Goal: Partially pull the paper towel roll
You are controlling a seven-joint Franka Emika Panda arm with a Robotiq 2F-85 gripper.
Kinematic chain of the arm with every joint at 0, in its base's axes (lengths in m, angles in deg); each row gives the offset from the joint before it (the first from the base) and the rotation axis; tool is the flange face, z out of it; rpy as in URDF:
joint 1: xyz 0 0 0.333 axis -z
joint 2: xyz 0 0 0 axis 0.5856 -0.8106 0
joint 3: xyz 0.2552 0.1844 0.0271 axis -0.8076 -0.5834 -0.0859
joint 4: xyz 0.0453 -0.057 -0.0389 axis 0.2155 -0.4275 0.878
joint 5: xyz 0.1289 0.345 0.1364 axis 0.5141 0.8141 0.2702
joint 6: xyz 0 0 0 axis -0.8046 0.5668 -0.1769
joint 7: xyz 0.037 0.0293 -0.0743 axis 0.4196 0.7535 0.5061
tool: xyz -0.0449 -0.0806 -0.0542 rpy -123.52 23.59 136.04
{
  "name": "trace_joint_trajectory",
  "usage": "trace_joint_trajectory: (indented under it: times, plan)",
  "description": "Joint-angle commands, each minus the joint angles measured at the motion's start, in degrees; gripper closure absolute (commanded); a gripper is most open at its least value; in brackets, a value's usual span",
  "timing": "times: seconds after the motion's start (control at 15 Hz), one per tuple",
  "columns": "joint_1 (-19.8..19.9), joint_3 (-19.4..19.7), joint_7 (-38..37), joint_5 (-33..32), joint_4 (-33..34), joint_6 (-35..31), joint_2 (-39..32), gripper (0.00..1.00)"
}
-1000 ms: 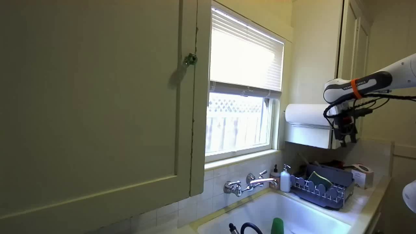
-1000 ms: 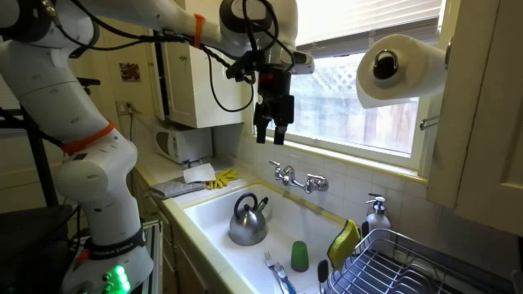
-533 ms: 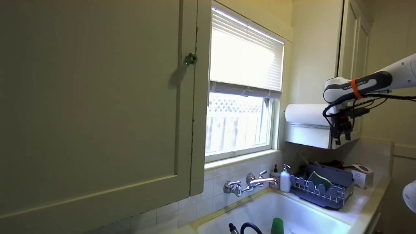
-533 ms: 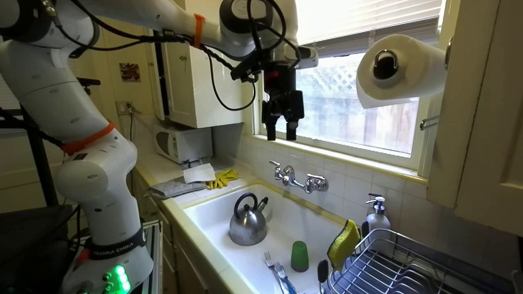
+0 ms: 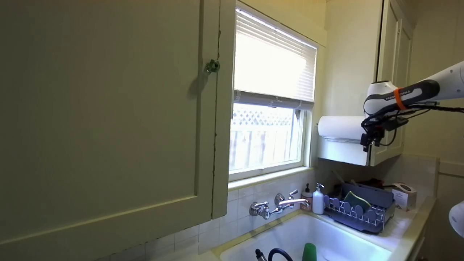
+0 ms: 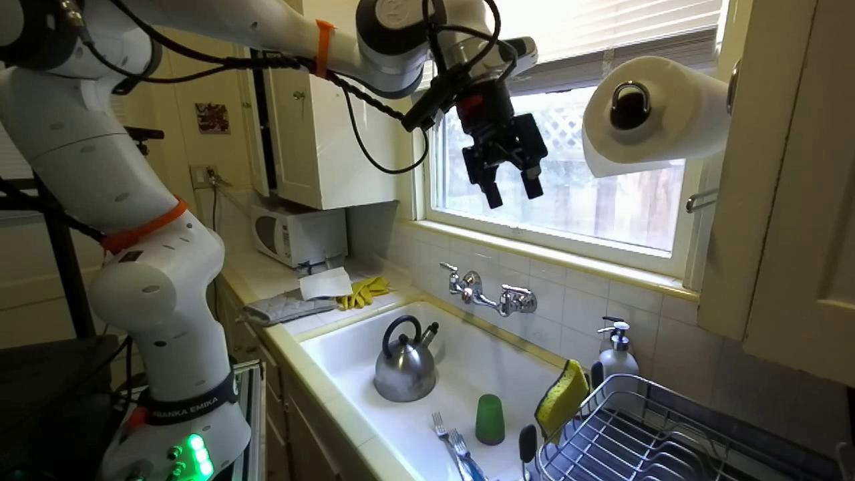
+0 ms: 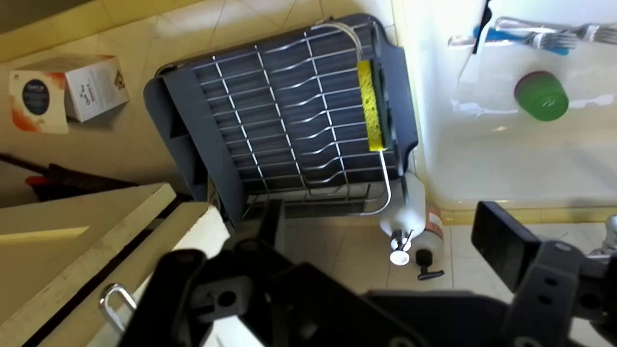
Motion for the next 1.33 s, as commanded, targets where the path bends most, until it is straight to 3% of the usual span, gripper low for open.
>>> trace_joint_trajectory:
  times: [0.0,0.27,0.33,0.47,0.67,0.8,0.93,1.27]
  plan:
    - [0.7,0.8,0.0,-1.0,-2.6,-6.9,2.5,0.0]
    - [1.2,1.3,0.2,-0.7,-4.0,-12.7,3.4,0.03]
    - [1.4,1.3,0.2,-0.7,-4.4,-13.9,3.7,0.26]
    - [1.6,1.4,0.2,-1.0,-5.2,-16.2,4.2,0.3]
    - [2.7,1.1,-0.2,-2.2,-6.3,-19.2,4.6,0.55]
    - [3.3,1.0,-0.3,-3.0,-7.0,-20.9,4.8,0.62]
    - [3.9,0.8,-0.5,-3.9,-7.3,-22.4,5.0,0.64]
    - [5.6,0.2,-1.3,-6.7,-7.8,-26.8,4.9,0.54]
